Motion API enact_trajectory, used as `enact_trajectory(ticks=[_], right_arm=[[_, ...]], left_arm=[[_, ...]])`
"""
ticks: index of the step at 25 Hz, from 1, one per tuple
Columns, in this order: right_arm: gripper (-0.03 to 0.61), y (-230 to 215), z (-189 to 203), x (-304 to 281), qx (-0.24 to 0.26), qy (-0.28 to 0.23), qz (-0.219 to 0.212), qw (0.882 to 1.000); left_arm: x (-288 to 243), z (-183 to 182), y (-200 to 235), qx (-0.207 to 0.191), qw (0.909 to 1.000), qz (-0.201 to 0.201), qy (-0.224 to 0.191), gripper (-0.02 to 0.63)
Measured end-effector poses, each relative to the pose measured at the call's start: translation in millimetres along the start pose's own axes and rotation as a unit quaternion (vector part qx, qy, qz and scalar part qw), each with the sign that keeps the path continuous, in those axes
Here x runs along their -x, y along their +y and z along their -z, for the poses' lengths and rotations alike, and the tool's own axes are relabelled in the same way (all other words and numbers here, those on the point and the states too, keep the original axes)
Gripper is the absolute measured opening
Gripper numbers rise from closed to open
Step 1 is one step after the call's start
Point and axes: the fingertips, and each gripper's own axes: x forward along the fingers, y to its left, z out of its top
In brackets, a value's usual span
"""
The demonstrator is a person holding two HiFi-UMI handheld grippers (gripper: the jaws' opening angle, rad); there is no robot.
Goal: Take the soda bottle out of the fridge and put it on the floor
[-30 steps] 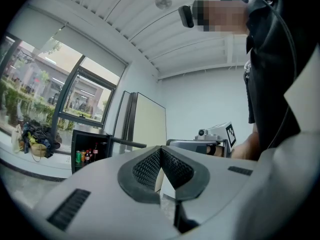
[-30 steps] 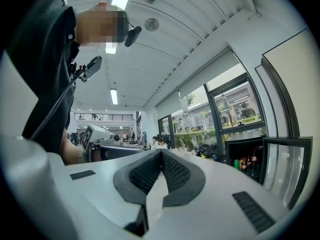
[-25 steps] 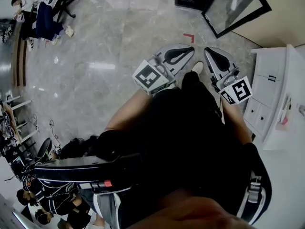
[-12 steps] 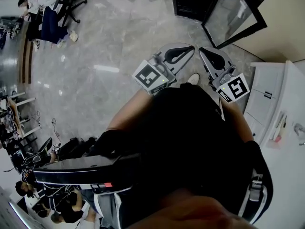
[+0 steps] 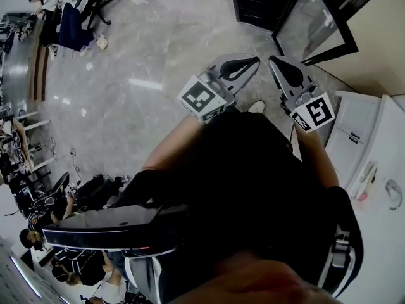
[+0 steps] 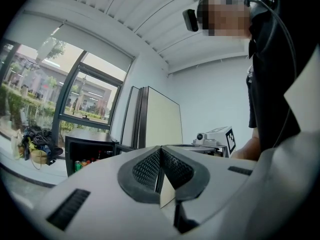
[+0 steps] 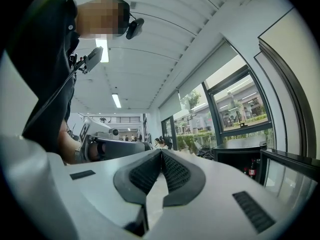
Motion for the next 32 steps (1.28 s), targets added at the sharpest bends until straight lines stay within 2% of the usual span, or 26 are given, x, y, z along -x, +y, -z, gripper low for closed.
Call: enact_trajectory(ticks=[4, 9, 17, 21, 27, 32], right_arm=[[0.012, -15, 4, -24, -0.004, 0.005, 0.000, 1.000], [0.012, -39, 7, -72, 0.003, 0.017, 0.014, 1.000], [0.012, -101, 16, -137, 0.001, 0.024, 0.065, 0.998], [0.012, -131, 25, -173, 0.001, 0.036, 0.096, 0.995], [0.014, -181, 50, -213, -0.004, 0.058, 0.130, 0.990], [0.014, -228, 62, -232, 0.006, 0.072, 0.143, 0.987]], left_arm=[[-5, 1, 31, 0.006, 1.0000, 0.000, 0.000, 0.005], [-10, -7, 86, 0.009, 0.9997, 0.019, -0.011, 0.005], [-34, -9, 177, 0.005, 0.9986, 0.049, -0.016, 0.005], [-37, -4, 224, 0.010, 0.9982, 0.059, -0.004, 0.005], [-48, 8, 286, 0.005, 0.9984, 0.057, 0.005, 0.005], [-69, 13, 321, 0.029, 0.9990, 0.035, 0.005, 0.005]])
